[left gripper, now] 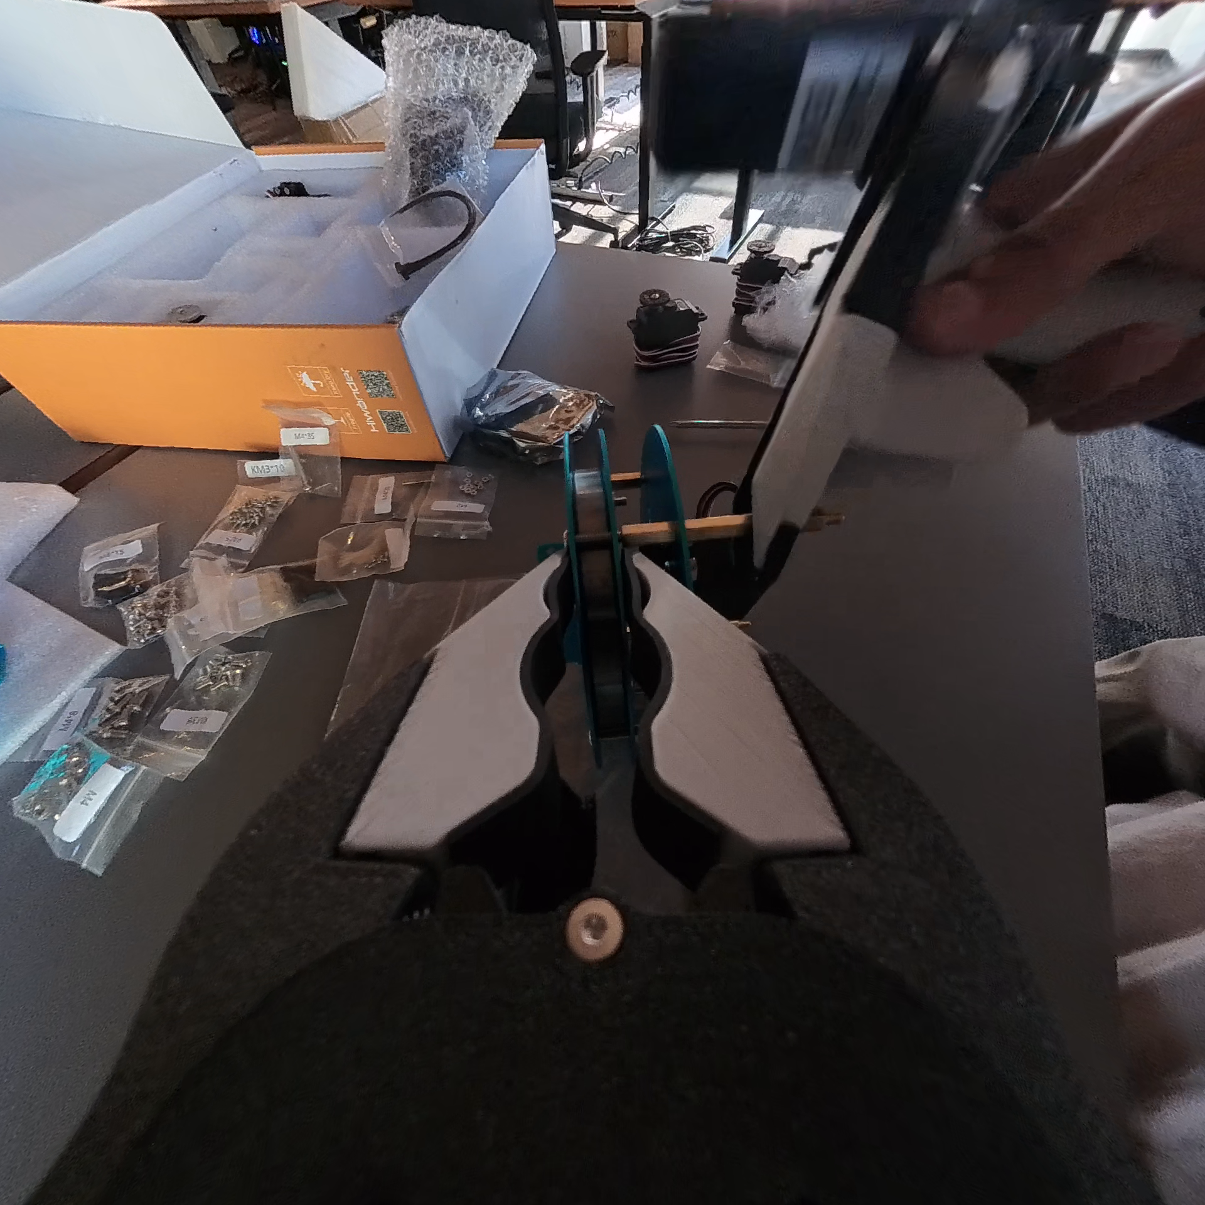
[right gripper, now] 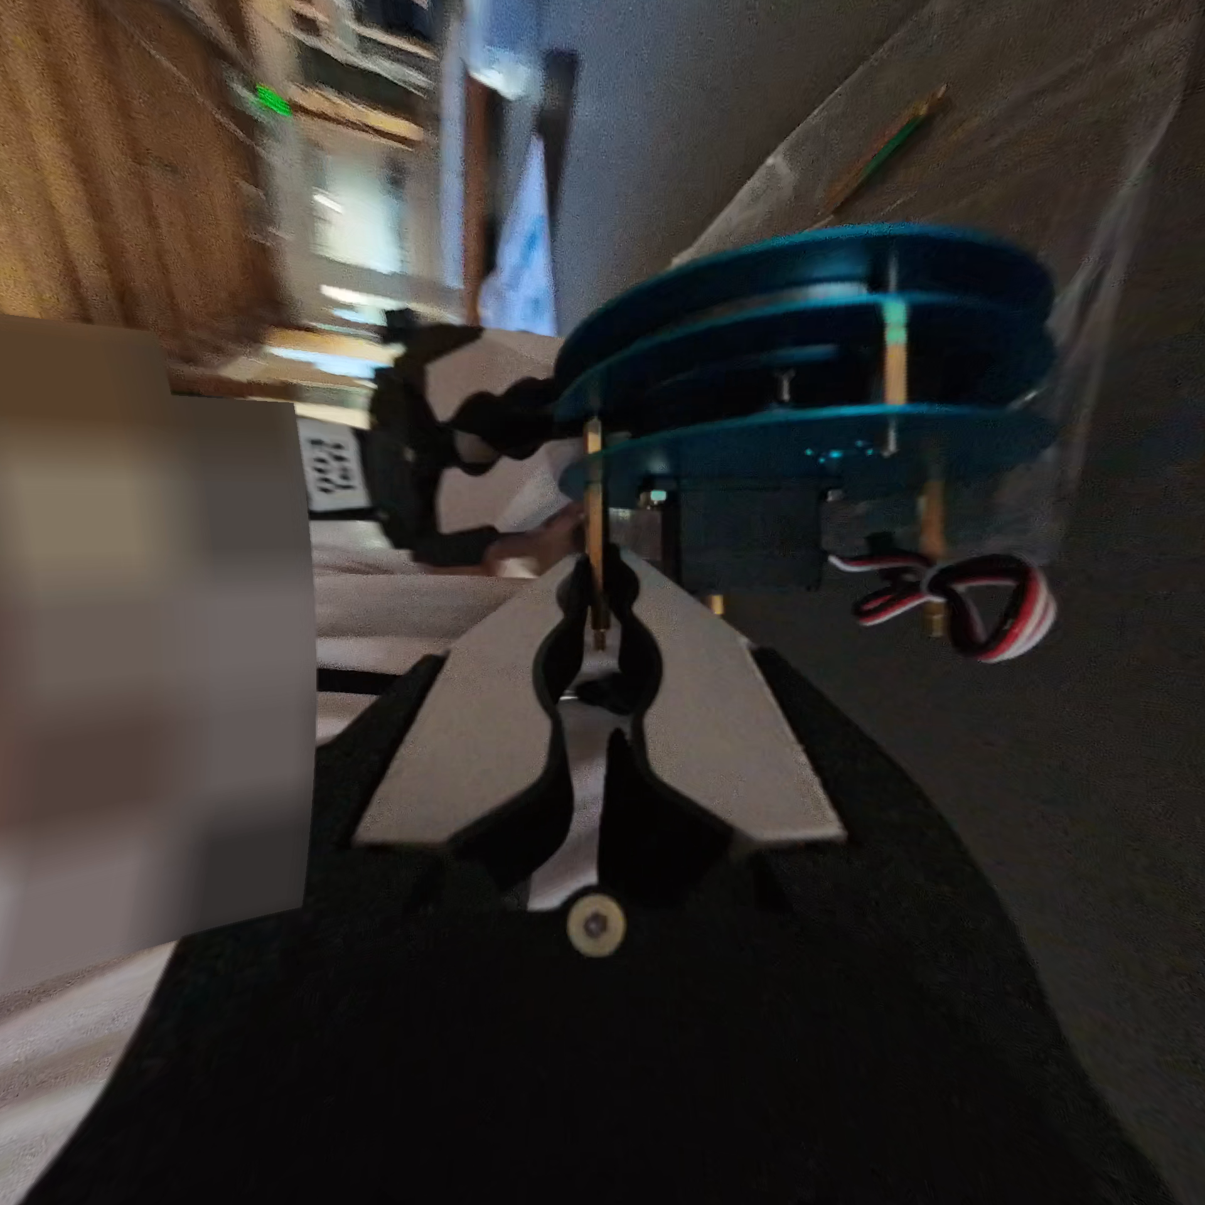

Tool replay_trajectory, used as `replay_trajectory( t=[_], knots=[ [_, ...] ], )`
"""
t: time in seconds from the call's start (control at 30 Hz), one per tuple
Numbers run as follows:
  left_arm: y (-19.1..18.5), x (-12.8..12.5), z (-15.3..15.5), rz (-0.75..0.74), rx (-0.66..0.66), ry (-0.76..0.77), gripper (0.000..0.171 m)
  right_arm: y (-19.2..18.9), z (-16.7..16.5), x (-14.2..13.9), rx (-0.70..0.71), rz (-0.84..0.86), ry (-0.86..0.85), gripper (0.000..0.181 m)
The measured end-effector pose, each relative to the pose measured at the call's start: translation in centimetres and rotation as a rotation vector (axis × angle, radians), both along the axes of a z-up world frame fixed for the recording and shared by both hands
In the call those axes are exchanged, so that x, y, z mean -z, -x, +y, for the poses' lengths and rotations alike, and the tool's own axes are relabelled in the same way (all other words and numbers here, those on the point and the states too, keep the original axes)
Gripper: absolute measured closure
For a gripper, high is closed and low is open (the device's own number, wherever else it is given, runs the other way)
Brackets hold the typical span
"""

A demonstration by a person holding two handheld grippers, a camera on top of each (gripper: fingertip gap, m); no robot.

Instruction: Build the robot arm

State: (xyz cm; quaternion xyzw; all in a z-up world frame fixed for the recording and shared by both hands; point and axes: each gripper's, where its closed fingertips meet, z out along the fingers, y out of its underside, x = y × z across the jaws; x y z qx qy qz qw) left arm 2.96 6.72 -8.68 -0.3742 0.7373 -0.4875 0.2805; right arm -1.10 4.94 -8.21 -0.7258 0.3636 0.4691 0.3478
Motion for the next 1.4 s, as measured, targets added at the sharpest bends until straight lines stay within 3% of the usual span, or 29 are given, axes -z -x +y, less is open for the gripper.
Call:
replay_trajectory(
  t=[0.03,0.07,0.1,0.23,0.33,0.4,0.47,0.53,0.7,0.77,0.87,0.93,0.97,1.03,1.1,1.17,1.3,1.37,1.4],
  knots=[
    [0.0,0.0,-0.1,-0.001,0.001,0.000,0.160,0.1,0.1,-0.3,0.036,0.190,-0.085,0.179],
    [0.0,-0.1,-0.1,-0.004,0.003,0.006,0.160,0.1,0.1,-0.5,0.059,0.259,-0.127,0.179],
    [0.0,-0.2,0.0,-0.004,0.003,-0.003,0.159,0.1,0.2,-0.3,0.069,0.212,-0.111,0.178],
    [-0.1,0.0,-0.1,-0.001,0.003,-0.017,0.160,-0.5,-0.3,0.5,-0.045,-0.414,0.112,0.176],
    [-0.1,0.0,-0.1,0.004,-0.001,-0.013,0.159,-1.1,-0.8,0.2,-0.139,-0.859,0.289,0.165],
    [-0.2,0.1,0.1,0.018,-0.004,0.003,0.159,-1.1,-1.1,0.6,-0.197,-1.032,0.388,0.173],
    [-0.2,0.1,0.2,0.019,-0.005,0.003,0.159,-1.2,-1.0,0.7,-0.220,-1.091,0.421,0.175],
    [-0.2,0.1,0.4,0.017,-0.008,0.001,0.159,-1.0,-0.8,0.7,-0.189,-0.939,0.370,0.176],
    [-0.1,0.1,0.3,0.000,-0.009,-0.007,0.159,0.0,-0.3,-0.1,0.010,-0.012,-0.024,0.179],
    [-0.1,0.1,0.4,0.002,-0.008,-0.003,0.159,0.0,-0.2,-0.2,0.048,0.060,-0.078,0.178],
    [-0.2,0.1,0.4,0.009,-0.008,0.001,0.159,-0.5,-0.3,0.2,-0.025,-0.369,0.038,0.176],
    [-0.2,0.0,0.2,0.007,-0.008,-0.002,0.159,-1.2,-0.4,0.5,-0.092,-0.724,0.154,0.158],
    [-0.2,0.0,0.1,0.006,-0.006,-0.004,0.158,-1.2,-0.5,0.6,-0.136,-0.866,0.212,0.157],
    [-0.2,0.1,0.1,0.010,-0.007,0.000,0.158,-1.3,-0.5,1.1,-0.188,-1.078,0.320,0.173],
    [-0.2,0.1,0.2,0.008,-0.008,0.000,0.158,-1.5,-0.5,1.1,-0.207,-1.170,0.366,0.175],
    [-0.2,0.1,0.3,0.000,-0.009,-0.001,0.158,-1.3,-0.4,1.1,-0.157,-0.984,0.309,0.177],
    [-0.1,0.0,0.1,-0.018,-0.008,-0.013,0.158,-0.2,0.0,0.0,0.037,-0.083,-0.025,0.179],
    [-0.1,0.1,0.2,-0.018,0.000,-0.009,0.158,0.0,0.2,-0.2,0.071,0.064,-0.104,0.179],
    [-0.1,0.1,0.2,-0.015,-0.001,-0.006,0.158,-0.1,0.2,-0.1,0.068,-0.007,-0.091,0.178]
  ],
)
